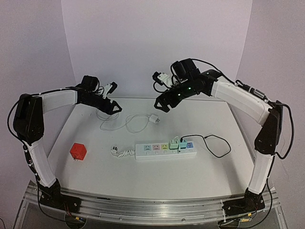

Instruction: Insert the plug

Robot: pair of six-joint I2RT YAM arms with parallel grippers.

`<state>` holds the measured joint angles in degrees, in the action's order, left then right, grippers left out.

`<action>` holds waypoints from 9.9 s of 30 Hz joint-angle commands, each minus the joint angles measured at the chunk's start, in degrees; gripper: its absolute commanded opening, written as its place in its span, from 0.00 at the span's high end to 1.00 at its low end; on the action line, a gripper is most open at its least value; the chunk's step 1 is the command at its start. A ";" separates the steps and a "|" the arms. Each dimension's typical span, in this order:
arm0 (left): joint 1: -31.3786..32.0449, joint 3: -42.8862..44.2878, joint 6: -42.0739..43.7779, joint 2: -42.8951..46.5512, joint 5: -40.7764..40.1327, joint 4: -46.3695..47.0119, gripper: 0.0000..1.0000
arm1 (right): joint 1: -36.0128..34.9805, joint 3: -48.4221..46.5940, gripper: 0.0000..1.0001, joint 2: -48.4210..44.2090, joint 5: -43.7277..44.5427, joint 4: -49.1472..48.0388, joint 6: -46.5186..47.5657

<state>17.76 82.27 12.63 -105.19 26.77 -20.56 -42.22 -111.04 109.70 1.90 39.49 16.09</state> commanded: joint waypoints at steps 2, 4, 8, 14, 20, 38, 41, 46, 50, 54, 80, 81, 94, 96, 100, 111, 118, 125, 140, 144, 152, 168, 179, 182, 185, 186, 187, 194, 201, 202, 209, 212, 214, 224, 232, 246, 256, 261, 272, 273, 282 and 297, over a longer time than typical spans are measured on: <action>1.27 6.96 -21.73 -1.08 -9.43 -3.83 0.09 | 0.87 -7.54 0.02 4.00 5.43 0.13 -12.79; 1.23 7.83 -24.93 -1.91 -10.58 -6.53 0.09 | 1.92 -12.67 0.04 7.98 4.00 2.25 -15.08; 1.26 4.65 -26.88 -1.05 -9.63 -6.26 0.09 | 2.46 -21.69 0.08 17.30 5.38 6.28 -15.37; 3.43 5.65 -19.60 -5.09 -5.09 -0.27 0.12 | 2.45 -21.38 0.14 19.70 3.79 8.19 -18.54; 5.58 14.45 -18.21 -16.88 -5.68 -3.66 0.14 | 2.47 -14.50 0.15 16.38 3.94 8.10 -18.75; 8.39 14.67 -5.17 -17.58 -8.33 3.42 1.00 | 2.46 -5.19 0.19 9.48 0.98 8.14 -18.34; 8.59 11.76 4.14 -12.38 -5.01 5.79 1.00 | 2.46 -3.19 0.18 7.60 -0.86 8.22 -14.71; 8.62 10.51 25.56 -5.22 4.50 2.11 1.00 | 2.46 0.41 0.17 3.07 -5.07 8.15 -7.41; 8.61 11.66 42.29 -1.73 11.46 -4.50 1.00 | 2.49 2.62 0.16 -0.01 -9.75 8.16 -2.48; 8.65 13.97 55.71 0.24 17.40 -10.69 1.00 | 2.49 4.59 0.15 -2.64 -14.37 8.09 3.16; 9.90 17.11 67.49 10.79 33.14 -14.07 1.00 | -4.01 15.11 0.11 -6.85 -25.44 -15.48 12.39; 9.89 17.19 67.34 11.16 33.20 -14.06 1.00 | -4.70 15.42 0.11 -6.74 -25.41 -15.50 12.63; 10.37 18.68 62.19 12.61 35.29 -10.81 1.00 | -6.71 15.90 0.21 -2.57 -23.88 -19.96 10.68; 10.37 18.79 61.67 12.61 35.23 -10.51 1.00 | -6.73 15.72 0.25 -2.01 -21.91 -20.18 11.45; 10.35 18.66 61.41 12.68 35.28 -10.12 1.00 | -6.73 14.37 0.27 -0.41 -20.11 -20.34 11.06; 10.33 18.51 60.43 12.58 35.03 -9.49 1.00 | -6.92 15.04 0.20 -0.19 -25.97 -21.21 8.83; 10.37 18.46 59.89 12.53 35.32 -9.06 1.00 | -6.99 15.83 0.22 -0.84 -19.77 -21.65 9.60; 10.38 18.05 59.10 12.80 35.84 -8.36 1.00 | -7.42 14.08 0.24 -0.20 -22.53 -22.66 7.75; 10.36 16.09 53.71 13.94 35.31 -2.07 1.00 | -6.41 27.28 0.19 -4.84 -25.06 -47.15 -0.53; 10.41 15.86 53.54 14.08 35.83 -2.03 1.00 | -6.45 29.75 0.19 -6.80 -24.80 -50.16 -1.78; 10.36 16.17 53.11 13.94 37.43 -1.62 1.00 | -5.81 29.37 0.25 -6.74 -27.58 -52.39 -3.32; 10.37 15.87 52.99 14.58 38.82 -1.58 1.00 | -4.57 23.48 0.52 -2.82 -31.67 -41.65 1.03; 10.37 15.60 53.19 14.90 38.71 -1.69 1.00 | -4.67 18.80 0.61 -0.40 -28.77 -36.28 4.08; 10.37 15.45 53.23 14.92 38.61 -1.64 1.00 | -4.68 18.53 0.66 -0.24 -28.61 -35.96 4.21; 10.32 15.32 53.44 14.95 38.31 -1.66 1.00 | -4.64 19.04 0.73 -0.61 -27.99 -35.80 4.26; 10.28 15.21 53.58 14.99 38.23 -1.70 1.00 | -4.69 19.31 0.76 -0.86 -27.82 -35.73 4.29; 10.31 15.18 53.68 14.94 38.08 -1.77 1.00 | -4.69 19.48 0.79 -1.09 -27.66 -35.60 4.34; 10.30 14.22 53.90 14.83 37.12 -2.48 1.00 | -4.69 18.42 1.00 -2.32 -25.39 -30.24 5.09; 10.12 7.96 53.19 16.02 33.64 -6.35 0.85 | -3.59 23.59 1.00 -7.25 -27.22 -25.24 6.05; 10.13 6.03 52.83 16.34 33.36 -6.47 0.72 | -3.04 24.56 1.00 -7.96 -27.81 -25.18 5.64; 10.08 -2.68 43.83 17.99 36.20 -2.31 0.23 | -0.07 29.80 1.00 -13.25 -30.39 -25.08 6.00; 10.44 -6.38 41.05 17.90 37.43 0.77 0.21 | 1.42 31.78 1.00 -15.35 -32.19 -24.93 5.97; 11.53 -9.13 39.12 17.61 37.29 4.30 0.21 | 1.92 32.91 1.00 -16.62 -32.66 -24.68 6.62; 20.62 -18.43 10.51 10.66 26.80 38.97 0.21 | 1.94 35.03 1.00 -21.93 -35.26 -24.39 7.02; 25.72 -16.61 1.71 5.31 26.38 50.29 0.34 | 1.94 37.12 1.00 -25.27 -37.17 -24.38 7.35; 27.66 -15.47 -6.15 2.83 27.09 58.58 0.52 | 1.90 35.50 1.00 -23.55 -36.91 -24.51 8.78; 28.35 -14.71 -6.24 1.10 28.65 59.18 0.65 | 1.96 32.79 1.00 -21.34 -39.19 -24.99 7.57; 28.40 -13.94 -6.71 0.88 28.70 60.40 0.75 | 1.90 32.40 1.00 -20.20 -39.70 -25.17 7.26; 28.38 -14.37 -6.17 1.36 29.13 60.37 0.96 | 1.95 32.23 1.00 -19.18 -39.65 -25.17 7.45; 28.38 -14.38 -6.18 1.33 29.05 60.49 0.99 | 1.95 32.08 1.00 -19.15 -39.76 -25.17 7.33; 28.27 -15.59 -5.10 2.08 28.06 60.43 1.00 | 1.93 31.91 0.96 -19.90 -40.22 -25.10 4.36; 27.63 -17.56 -4.54 4.02 27.71 60.80 1.00 | 1.94 34.15 1.00 -23.12 -37.92 -24.99 5.47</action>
<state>45.69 65.50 7.10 -104.29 53.92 37.12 -40.16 -77.10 89.39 -36.08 15.49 21.78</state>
